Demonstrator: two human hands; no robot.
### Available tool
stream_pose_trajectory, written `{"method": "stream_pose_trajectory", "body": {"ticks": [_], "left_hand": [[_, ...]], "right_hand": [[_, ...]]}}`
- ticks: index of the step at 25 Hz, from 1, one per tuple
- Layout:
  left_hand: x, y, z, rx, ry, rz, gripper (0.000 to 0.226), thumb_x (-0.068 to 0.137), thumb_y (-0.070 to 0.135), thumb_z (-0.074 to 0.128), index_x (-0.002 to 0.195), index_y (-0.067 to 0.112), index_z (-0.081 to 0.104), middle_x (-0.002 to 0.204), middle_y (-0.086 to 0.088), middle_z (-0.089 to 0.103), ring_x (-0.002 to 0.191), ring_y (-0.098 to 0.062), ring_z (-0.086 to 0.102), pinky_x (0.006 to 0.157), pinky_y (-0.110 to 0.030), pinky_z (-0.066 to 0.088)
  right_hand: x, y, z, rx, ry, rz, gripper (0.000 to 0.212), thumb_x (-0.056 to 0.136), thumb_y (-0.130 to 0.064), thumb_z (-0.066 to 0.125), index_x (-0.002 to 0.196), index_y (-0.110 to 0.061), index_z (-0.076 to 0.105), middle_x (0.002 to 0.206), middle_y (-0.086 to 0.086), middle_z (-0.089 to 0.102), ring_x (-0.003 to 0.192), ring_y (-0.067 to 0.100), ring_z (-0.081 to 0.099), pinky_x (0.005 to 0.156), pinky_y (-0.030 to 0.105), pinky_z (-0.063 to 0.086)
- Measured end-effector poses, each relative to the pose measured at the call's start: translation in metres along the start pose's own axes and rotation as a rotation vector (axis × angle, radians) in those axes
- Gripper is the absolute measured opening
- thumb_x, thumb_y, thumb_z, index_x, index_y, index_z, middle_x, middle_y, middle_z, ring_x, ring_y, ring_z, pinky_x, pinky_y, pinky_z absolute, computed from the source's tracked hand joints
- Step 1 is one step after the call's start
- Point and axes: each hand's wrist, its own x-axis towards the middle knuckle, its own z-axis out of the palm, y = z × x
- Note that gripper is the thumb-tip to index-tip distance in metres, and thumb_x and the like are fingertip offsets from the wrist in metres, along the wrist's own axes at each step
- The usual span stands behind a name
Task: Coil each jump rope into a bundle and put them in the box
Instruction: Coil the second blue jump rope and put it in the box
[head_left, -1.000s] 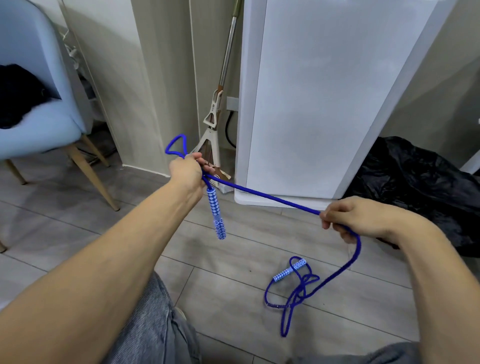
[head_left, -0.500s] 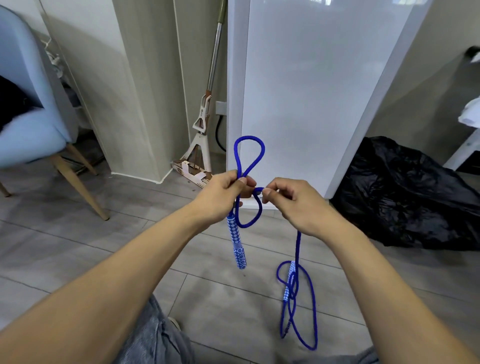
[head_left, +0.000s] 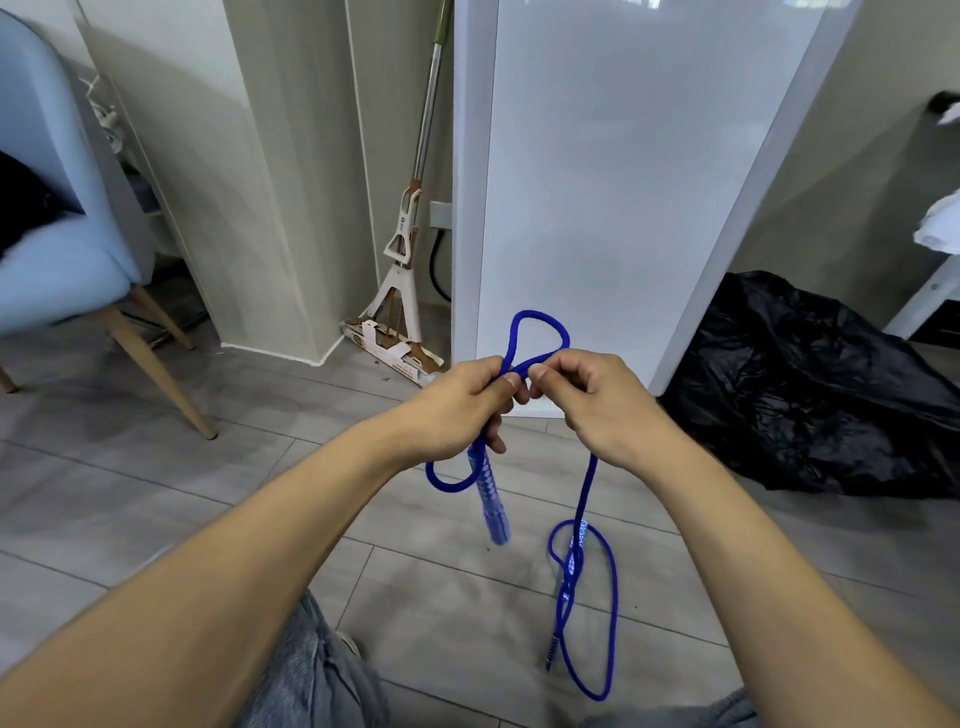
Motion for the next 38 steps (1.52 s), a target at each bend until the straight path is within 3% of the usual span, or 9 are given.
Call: {"method": "stream_pose_trajectory", "body": {"ticks": [3,7,10,15,18,22,29,33,38], "left_hand": [[0.001,0.003,0.0,0.015,0.137,0.022,0.028,0.106,0.032,0.035,0.098,0.016,0.057,0.073,0.0,0.048,0.059,-0.014,0.052,0.069,-0.042,0.057],[0.008,0.004,-0.018,-0.168,0.454,-0.009,0.028,0.107,0.027,0.034,0.098,0.01,0.055,0.066,0.004,0.044,0.052,-0.008,0.04,0.059,-0.037,0.044],[0.012,-0.008,-0.038,-0.161,0.651,-0.06,0.031,0.106,0.031,0.033,0.098,0.012,0.056,0.067,0.002,0.047,0.057,-0.015,0.044,0.063,-0.039,0.047],[0.015,-0.021,-0.061,-0.318,0.852,-0.137,0.027,0.106,0.029,0.033,0.093,0.018,0.055,0.073,0.002,0.05,0.065,-0.017,0.044,0.067,-0.039,0.044],[0.015,-0.023,-0.059,-0.38,0.821,-0.165,0.027,0.106,0.027,0.035,0.092,0.016,0.056,0.07,0.001,0.049,0.056,-0.014,0.043,0.061,-0.035,0.045],[0.012,-0.008,-0.033,-0.447,0.602,-0.13,0.027,0.107,0.019,0.035,0.094,0.009,0.057,0.072,-0.002,0.053,0.047,-0.011,0.046,0.052,-0.03,0.048],[0.001,0.009,-0.003,-0.372,0.338,-0.13,0.027,0.107,0.021,0.035,0.107,0.008,0.059,0.098,-0.01,0.072,0.078,-0.022,0.068,0.075,-0.039,0.062],[0.002,0.006,0.01,-0.379,0.294,-0.114,0.026,0.107,0.02,0.039,0.107,0.007,0.061,0.102,-0.012,0.072,0.089,-0.025,0.073,0.076,-0.041,0.062],[0.003,0.001,0.016,-0.483,0.314,-0.123,0.025,0.105,0.019,0.044,0.105,0.003,0.062,0.1,-0.015,0.07,0.092,-0.026,0.072,0.079,-0.047,0.061]], "right_hand": [[0.004,0.001,0.001,0.052,0.008,0.021,0.028,0.102,-0.029,0.054,0.079,-0.019,0.067,0.044,-0.017,0.046,0.039,0.003,0.041,0.047,0.014,0.03],[0.007,0.011,-0.011,0.127,-0.011,0.104,0.031,0.101,-0.031,0.056,0.078,-0.012,0.066,0.049,-0.008,0.034,0.04,0.011,0.027,0.042,0.021,0.027],[0.006,0.021,-0.023,0.03,-0.044,0.141,0.034,0.101,-0.034,0.055,0.08,-0.011,0.067,0.051,-0.005,0.037,0.041,0.013,0.031,0.041,0.019,0.03],[0.006,0.042,-0.046,-0.151,-0.028,0.221,0.036,0.101,-0.038,0.052,0.08,-0.013,0.068,0.055,-0.001,0.045,0.048,0.019,0.045,0.056,0.029,0.04],[0.009,0.041,-0.052,-0.074,0.164,0.157,0.033,0.102,-0.033,0.051,0.079,-0.017,0.068,0.054,-0.008,0.044,0.044,0.009,0.038,0.053,0.027,0.033],[0.009,0.019,-0.032,0.124,0.327,0.061,0.032,0.104,-0.025,0.046,0.08,-0.015,0.066,0.052,-0.01,0.042,0.041,0.005,0.032,0.045,0.022,0.028],[0.004,-0.001,0.016,-0.059,0.25,-0.033,0.03,0.105,-0.031,0.044,0.085,-0.015,0.06,0.061,-0.011,0.051,0.054,0.005,0.045,0.053,0.021,0.034],[0.0,-0.003,0.034,-0.167,0.176,-0.043,0.03,0.106,-0.036,0.041,0.083,-0.021,0.054,0.072,-0.01,0.061,0.067,0.004,0.055,0.058,0.027,0.041],[-0.004,-0.002,0.043,-0.272,0.127,-0.066,0.029,0.106,-0.039,0.038,0.086,-0.023,0.053,0.081,-0.005,0.068,0.075,0.021,0.06,0.065,0.039,0.049]]}}
